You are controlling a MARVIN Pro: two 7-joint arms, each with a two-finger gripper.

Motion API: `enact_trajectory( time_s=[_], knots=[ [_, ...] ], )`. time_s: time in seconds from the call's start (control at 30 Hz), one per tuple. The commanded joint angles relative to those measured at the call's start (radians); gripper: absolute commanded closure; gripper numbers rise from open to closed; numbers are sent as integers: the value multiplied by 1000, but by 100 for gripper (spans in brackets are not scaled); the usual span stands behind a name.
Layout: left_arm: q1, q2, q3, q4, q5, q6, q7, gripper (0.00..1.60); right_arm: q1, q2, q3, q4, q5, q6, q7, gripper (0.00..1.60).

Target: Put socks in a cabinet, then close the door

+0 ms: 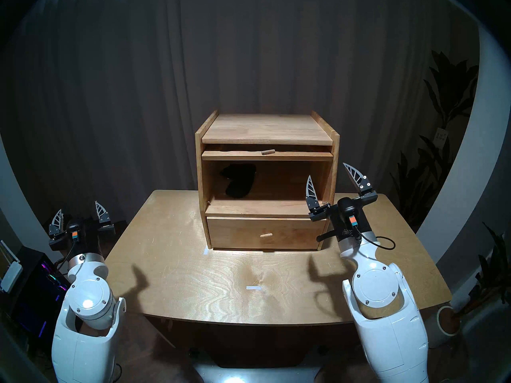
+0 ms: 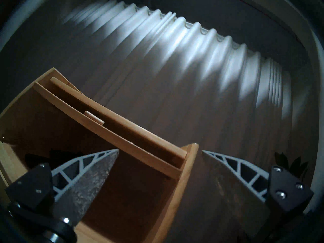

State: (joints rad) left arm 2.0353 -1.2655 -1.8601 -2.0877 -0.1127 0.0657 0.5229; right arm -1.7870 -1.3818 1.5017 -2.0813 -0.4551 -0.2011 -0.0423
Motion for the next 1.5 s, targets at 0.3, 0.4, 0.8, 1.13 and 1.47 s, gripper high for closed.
enact_trajectory(
  time_s=[0.3,0.4,0.8,1.13,1.47],
  knots=[
    [-7,90,-90,16,-182,-6,-212,0,114,169,-8,-58,-301,-53,98,0],
    [-4,108,-110,21,-228,-5,-267,0,128,183,-27,-59,-343,-47,129,0],
    [10,165,-197,61,-417,11,-477,0,216,170,-66,-53,-422,36,256,0],
    [47,265,-252,107,-603,64,-683,0,252,116,-99,-43,-447,172,360,0],
    [78,363,-301,161,-745,127,-872,0,250,30,-123,-69,-421,363,437,0]
  ],
)
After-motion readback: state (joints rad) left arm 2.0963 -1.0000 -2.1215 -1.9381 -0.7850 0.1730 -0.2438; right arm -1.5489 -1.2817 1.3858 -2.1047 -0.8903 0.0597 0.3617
